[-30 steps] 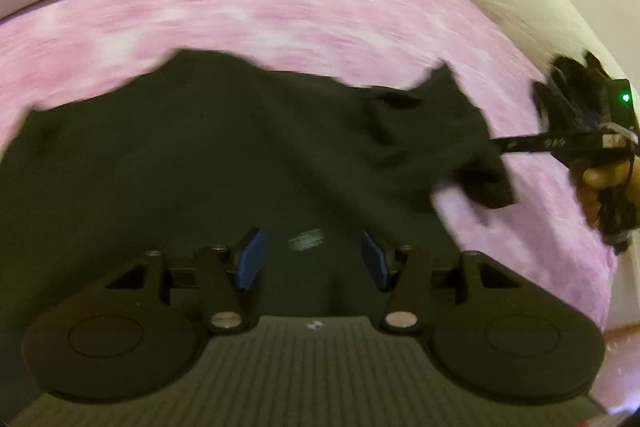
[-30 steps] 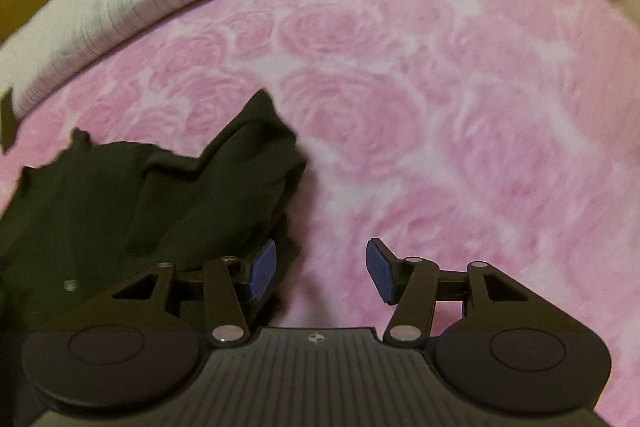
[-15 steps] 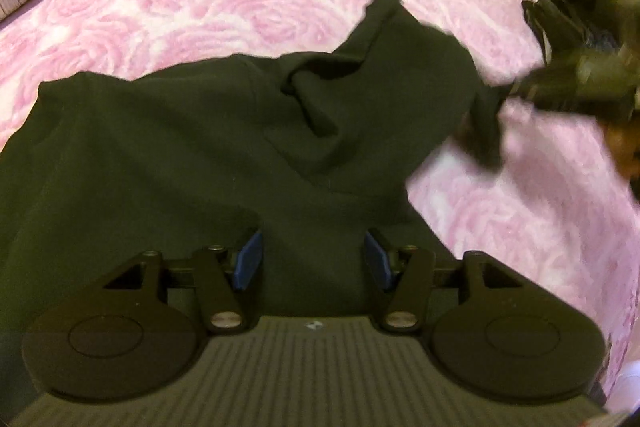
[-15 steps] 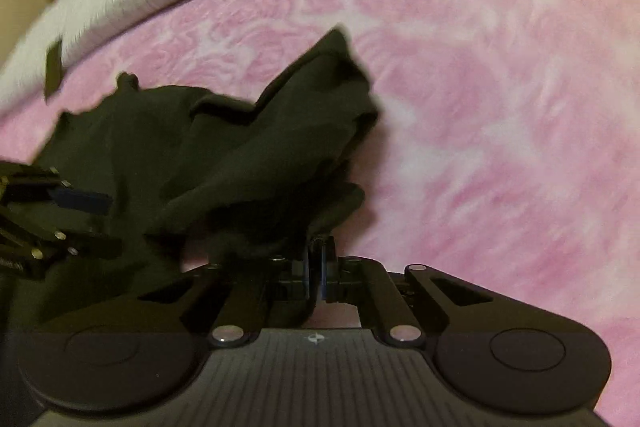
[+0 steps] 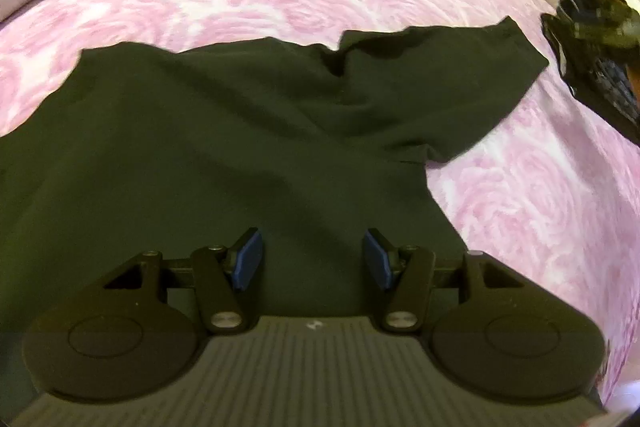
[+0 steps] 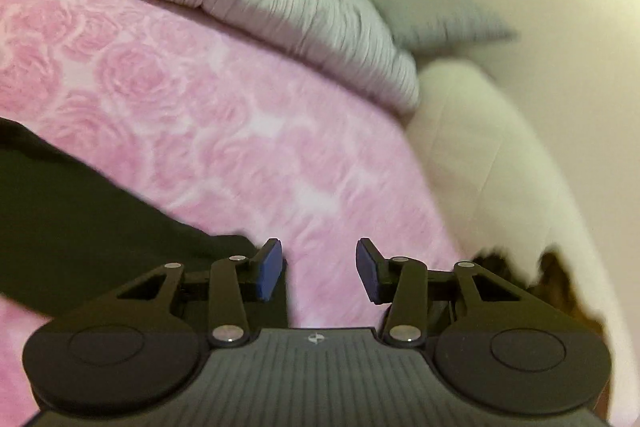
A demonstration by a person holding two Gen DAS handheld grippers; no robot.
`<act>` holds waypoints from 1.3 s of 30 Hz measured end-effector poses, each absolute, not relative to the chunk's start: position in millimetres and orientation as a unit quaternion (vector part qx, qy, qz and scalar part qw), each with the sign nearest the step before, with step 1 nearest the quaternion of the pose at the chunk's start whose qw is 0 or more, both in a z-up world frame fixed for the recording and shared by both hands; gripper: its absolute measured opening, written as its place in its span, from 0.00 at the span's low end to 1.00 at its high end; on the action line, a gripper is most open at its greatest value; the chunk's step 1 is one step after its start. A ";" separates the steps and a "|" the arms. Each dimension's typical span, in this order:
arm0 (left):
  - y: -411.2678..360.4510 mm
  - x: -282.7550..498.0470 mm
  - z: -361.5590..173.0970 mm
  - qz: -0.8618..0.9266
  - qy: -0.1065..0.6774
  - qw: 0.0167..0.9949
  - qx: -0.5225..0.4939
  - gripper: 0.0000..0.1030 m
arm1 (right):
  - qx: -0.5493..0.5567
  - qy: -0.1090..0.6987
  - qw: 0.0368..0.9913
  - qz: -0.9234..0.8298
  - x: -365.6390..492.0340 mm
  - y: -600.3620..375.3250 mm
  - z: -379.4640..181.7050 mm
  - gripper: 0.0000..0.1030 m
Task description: Fold clothes
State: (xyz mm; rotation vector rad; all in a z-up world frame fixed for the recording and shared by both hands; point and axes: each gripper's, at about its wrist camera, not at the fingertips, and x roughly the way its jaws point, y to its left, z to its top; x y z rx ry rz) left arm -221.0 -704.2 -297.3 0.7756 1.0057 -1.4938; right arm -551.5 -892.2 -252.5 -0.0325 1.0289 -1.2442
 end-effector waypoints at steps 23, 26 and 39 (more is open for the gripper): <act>-572.2 -33.0 -284.6 -0.431 0.452 0.727 0.284 0.52 | 0.097 0.444 0.763 -0.459 -415.1 -898.5 -329.5 0.35; -547.0 -11.6 -275.5 -0.403 0.456 0.743 0.277 0.52 | 0.103 0.447 0.749 -0.477 -442.3 -894.6 -314.5 0.37; -353.8 -112.6 -237.5 -0.400 0.567 0.693 0.195 0.57 | 0.243 0.475 0.799 -0.277 -496.2 -661.6 -252.4 0.45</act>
